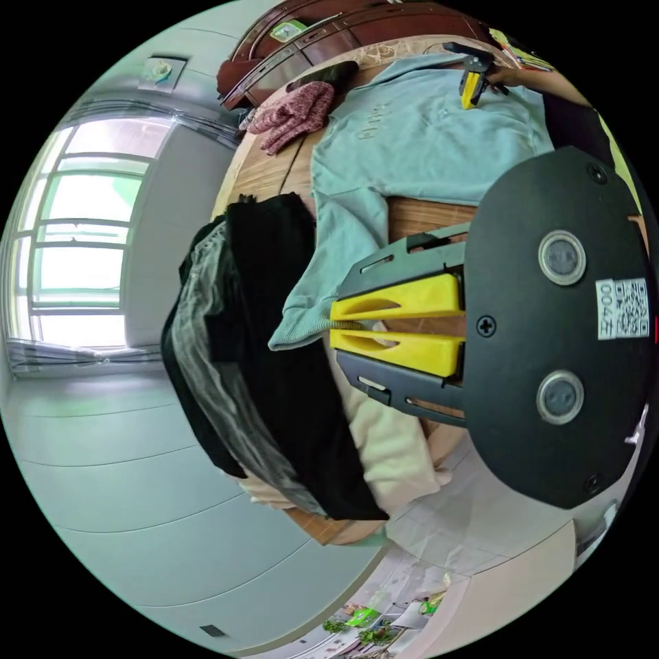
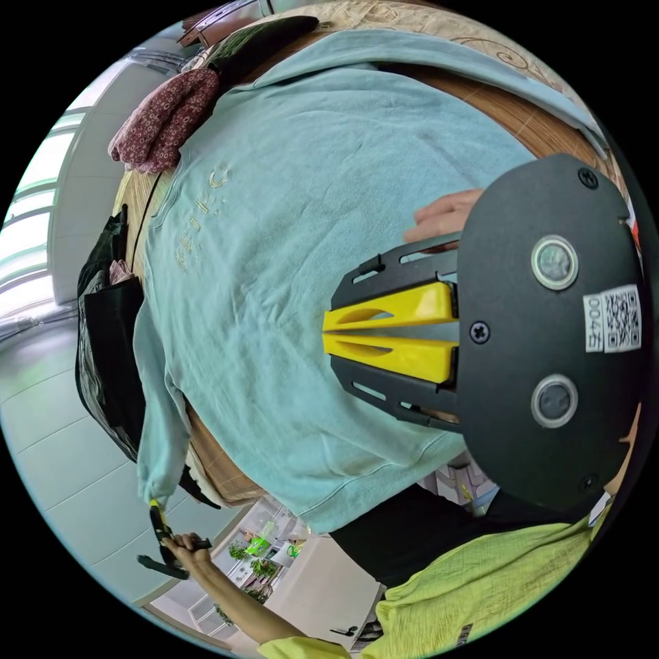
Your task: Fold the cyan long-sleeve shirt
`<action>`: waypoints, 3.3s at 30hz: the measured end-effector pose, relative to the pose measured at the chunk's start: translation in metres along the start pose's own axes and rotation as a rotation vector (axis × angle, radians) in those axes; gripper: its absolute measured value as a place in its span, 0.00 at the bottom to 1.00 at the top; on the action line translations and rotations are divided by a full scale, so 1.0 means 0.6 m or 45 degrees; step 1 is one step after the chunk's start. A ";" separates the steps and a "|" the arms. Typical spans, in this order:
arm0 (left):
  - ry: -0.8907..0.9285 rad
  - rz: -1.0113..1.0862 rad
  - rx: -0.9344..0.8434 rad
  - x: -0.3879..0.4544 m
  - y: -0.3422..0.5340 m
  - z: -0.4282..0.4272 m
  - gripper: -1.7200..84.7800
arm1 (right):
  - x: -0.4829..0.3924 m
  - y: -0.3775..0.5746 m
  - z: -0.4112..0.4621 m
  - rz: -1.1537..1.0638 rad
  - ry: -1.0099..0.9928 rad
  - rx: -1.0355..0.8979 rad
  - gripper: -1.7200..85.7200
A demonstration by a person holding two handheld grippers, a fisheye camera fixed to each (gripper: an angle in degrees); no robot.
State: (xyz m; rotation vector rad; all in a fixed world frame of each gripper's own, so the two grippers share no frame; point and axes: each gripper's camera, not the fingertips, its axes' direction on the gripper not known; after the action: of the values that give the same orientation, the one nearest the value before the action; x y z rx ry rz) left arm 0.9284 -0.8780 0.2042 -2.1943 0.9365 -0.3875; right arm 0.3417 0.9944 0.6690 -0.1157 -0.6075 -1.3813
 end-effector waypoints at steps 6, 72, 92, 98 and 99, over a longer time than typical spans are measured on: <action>-0.012 0.147 0.151 0.094 -0.130 -0.090 0.05 | 0.009 -0.003 0.006 0.008 -0.019 -0.002 0.01; -0.109 1.459 -0.172 0.842 0.003 0.383 0.13 | 0.168 -0.048 0.026 0.156 -0.333 -0.019 0.01; 0.348 0.704 -0.206 0.633 -0.070 0.472 0.12 | 0.161 -0.054 0.022 0.204 -0.430 -0.005 0.01; 0.212 0.817 -0.058 0.656 -0.064 0.433 0.07 | 0.121 -0.060 0.016 0.155 -0.333 -0.012 0.01; 0.200 0.836 -0.063 0.658 -0.062 0.434 0.06 | 0.113 -0.061 0.015 0.146 -0.313 -0.014 0.01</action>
State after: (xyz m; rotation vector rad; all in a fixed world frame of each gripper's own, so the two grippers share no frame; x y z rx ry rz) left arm 1.3535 -1.0162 0.0463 -1.7778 1.6867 -0.2184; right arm 0.3085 0.9309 0.6984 -0.3276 -0.7859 -1.2685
